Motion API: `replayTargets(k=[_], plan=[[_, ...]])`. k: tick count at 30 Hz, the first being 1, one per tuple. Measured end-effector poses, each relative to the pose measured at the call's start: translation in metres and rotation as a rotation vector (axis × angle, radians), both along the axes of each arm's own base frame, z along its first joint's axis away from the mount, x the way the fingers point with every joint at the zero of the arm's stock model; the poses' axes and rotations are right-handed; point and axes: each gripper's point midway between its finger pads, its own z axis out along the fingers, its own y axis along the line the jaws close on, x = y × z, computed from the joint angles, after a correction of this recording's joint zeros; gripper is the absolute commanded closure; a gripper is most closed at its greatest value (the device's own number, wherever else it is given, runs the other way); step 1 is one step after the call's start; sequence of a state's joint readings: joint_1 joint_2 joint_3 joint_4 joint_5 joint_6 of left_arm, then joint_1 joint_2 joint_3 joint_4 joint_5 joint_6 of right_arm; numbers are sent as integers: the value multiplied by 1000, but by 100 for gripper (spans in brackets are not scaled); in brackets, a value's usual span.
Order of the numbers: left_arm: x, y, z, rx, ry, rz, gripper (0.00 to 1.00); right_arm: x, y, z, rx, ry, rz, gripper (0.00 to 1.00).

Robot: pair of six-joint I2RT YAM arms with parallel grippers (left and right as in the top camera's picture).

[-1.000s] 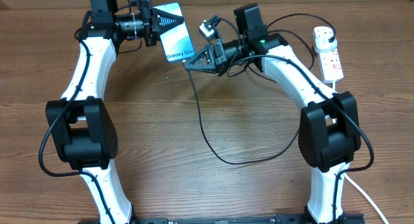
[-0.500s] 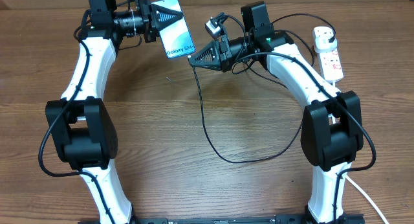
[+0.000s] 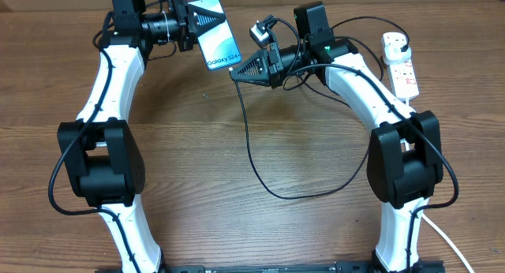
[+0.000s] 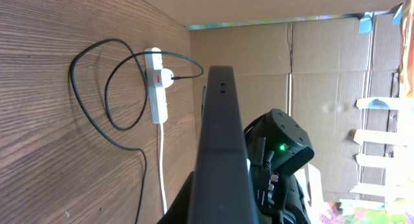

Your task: Plug charger to phone and switch on socket

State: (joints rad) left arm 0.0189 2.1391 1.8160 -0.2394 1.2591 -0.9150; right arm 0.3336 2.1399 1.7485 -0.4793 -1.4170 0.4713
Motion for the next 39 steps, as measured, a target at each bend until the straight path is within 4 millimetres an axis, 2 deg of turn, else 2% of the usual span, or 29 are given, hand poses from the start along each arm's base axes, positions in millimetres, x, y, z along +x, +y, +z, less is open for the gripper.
replayTargets(k=[8,15,39], plan=[[-1,-4,0,2,0,-5,96,-1,0,2,9,-5,6,96],[-4,-16,-1,6,0,-23,95,-2,1,3,14,-8,12,96],[-4,-16,-1,-8,45,-17,96,-1,1,2,13,-12,10,96]])
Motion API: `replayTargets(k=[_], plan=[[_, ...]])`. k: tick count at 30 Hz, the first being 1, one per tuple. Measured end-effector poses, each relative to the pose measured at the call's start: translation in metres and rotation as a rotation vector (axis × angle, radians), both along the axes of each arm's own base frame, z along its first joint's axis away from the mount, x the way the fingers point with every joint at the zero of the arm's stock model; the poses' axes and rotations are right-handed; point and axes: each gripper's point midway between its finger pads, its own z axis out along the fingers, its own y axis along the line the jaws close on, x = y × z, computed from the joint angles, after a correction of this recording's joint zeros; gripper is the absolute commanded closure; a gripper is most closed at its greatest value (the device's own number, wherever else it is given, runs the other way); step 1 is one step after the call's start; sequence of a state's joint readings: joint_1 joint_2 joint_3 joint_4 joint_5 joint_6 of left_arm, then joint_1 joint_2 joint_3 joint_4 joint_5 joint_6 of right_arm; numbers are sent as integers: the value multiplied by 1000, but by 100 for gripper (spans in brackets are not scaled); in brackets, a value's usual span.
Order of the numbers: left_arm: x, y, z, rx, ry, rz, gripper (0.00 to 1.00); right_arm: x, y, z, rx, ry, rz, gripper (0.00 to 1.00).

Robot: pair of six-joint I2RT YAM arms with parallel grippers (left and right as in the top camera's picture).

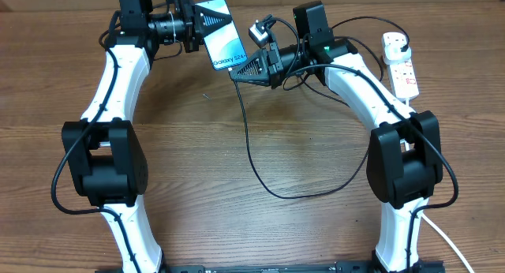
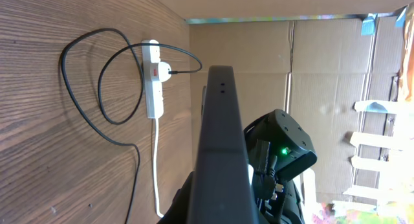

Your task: Plug charger to phone and switch on socket

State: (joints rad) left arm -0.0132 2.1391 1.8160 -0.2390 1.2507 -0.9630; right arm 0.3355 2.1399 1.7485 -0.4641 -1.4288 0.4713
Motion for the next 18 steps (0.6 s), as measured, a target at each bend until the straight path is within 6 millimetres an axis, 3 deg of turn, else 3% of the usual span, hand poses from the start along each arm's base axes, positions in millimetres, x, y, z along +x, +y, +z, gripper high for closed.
replayTargets(k=[18], plan=[[-2,-1,1,-7,0,-11,95,-2,-1,2,14,2,12,96]])
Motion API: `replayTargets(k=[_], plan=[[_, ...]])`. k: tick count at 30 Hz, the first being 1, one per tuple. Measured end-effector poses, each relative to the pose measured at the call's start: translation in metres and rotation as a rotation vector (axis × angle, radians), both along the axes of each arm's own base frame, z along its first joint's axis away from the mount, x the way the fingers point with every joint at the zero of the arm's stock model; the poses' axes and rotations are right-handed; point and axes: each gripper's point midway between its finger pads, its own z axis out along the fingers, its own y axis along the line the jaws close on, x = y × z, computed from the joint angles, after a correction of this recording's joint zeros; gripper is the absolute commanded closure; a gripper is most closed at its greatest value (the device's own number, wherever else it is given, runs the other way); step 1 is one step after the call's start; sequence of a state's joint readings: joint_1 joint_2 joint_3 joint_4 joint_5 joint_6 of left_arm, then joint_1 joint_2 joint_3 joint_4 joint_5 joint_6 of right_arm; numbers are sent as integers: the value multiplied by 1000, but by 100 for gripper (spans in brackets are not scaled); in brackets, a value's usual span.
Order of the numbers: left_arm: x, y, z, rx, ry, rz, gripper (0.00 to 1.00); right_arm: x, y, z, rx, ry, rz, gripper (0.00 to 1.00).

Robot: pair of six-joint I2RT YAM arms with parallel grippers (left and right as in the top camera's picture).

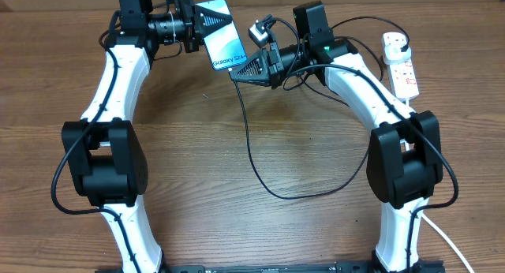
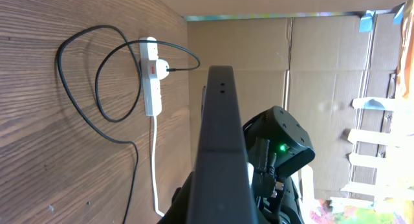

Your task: Plug charger to phone and switch on socket

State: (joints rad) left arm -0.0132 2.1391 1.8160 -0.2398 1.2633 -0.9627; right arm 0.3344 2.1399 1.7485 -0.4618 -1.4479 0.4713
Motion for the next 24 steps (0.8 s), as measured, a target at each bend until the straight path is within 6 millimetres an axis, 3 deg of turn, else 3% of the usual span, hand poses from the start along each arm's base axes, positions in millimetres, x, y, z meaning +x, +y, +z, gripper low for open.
replayTargets(k=[24], plan=[[-3,0,2,-13,4,-18,96,-1,0,4,19,-12,13,96]])
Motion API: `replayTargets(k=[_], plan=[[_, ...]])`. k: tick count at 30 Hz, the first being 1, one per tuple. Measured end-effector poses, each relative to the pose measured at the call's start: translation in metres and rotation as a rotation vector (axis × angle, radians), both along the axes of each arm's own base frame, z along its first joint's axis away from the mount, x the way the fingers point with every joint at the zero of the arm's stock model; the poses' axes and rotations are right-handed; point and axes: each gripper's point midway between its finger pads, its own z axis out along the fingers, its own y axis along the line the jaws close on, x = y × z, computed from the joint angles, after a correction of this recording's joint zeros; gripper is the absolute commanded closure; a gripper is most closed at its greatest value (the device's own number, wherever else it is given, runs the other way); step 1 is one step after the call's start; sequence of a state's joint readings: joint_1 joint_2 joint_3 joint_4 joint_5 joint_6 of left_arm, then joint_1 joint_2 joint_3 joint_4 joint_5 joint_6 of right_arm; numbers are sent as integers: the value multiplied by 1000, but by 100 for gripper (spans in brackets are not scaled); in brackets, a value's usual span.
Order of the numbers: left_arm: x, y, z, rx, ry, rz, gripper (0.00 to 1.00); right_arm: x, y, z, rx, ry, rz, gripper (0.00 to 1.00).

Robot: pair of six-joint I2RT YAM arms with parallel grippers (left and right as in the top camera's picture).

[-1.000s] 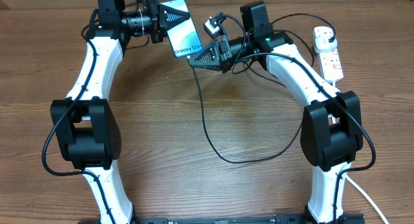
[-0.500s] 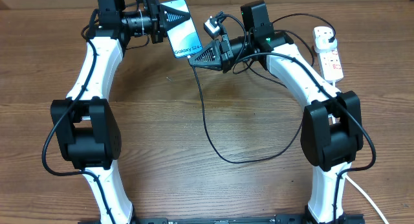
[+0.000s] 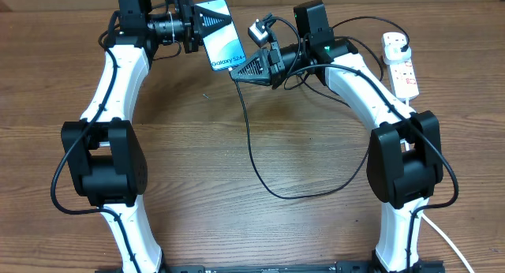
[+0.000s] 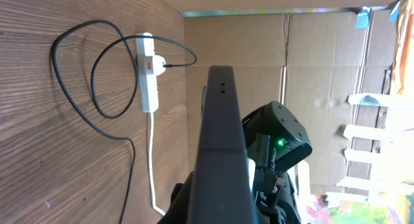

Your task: Plug charger to phone and switch on socket

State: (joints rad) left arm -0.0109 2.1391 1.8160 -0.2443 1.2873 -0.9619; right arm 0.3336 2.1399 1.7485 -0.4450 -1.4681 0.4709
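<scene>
The phone (image 3: 223, 43), its blue screen facing up, is held in the air at the back of the table with my left gripper (image 3: 208, 23) shut on its upper end. In the left wrist view the phone (image 4: 221, 146) shows edge-on as a dark bar. My right gripper (image 3: 237, 73) is shut on the plug end of the black charger cable (image 3: 249, 139), just right of the phone's lower edge. The plug tip itself is hidden. The white power strip (image 3: 401, 65) lies at the back right with a white adapter (image 3: 394, 43) plugged in.
The cable loops across the middle of the wooden table (image 3: 237, 226) and back toward the strip. Cardboard walls (image 4: 323, 68) stand behind the table. The right arm's wrist (image 4: 279, 143) is close behind the phone. A white lead (image 3: 442, 237) runs off at the right front.
The overhead view is unchanged. In the left wrist view the power strip and cable sit slightly further left, so the left wrist has turned a little. Both grips hold.
At first the left gripper held the phone a little left of the right gripper, which held the cable's end. At 1.4 s ago the phone was further right, close to the right gripper's tip. Since then only small turns of the left wrist show.
</scene>
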Motion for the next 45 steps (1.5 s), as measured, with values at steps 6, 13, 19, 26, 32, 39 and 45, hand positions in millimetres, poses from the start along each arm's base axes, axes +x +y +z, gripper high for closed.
replayTargets(k=[6,13,19,26,32,39,45], plan=[[-2,3,-4,4,28,4,96,0,0,0,0,0,0,96],[-2,3,-4,5,26,3,96,0,0,0,-2,0,-2,96],[-2,4,-4,4,23,3,96,1,0,-1,-4,-1,-4,96],[-2,5,-4,2,21,1,96,2,0,-2,-12,1,-11,96],[-2,6,-4,5,8,0,96,2,1,-5,-26,10,-20,96],[-1,6,-4,9,0,3,95,4,1,-7,-42,19,-34,96],[1,7,-6,19,-3,15,96,6,2,-9,-57,36,-47,96]])
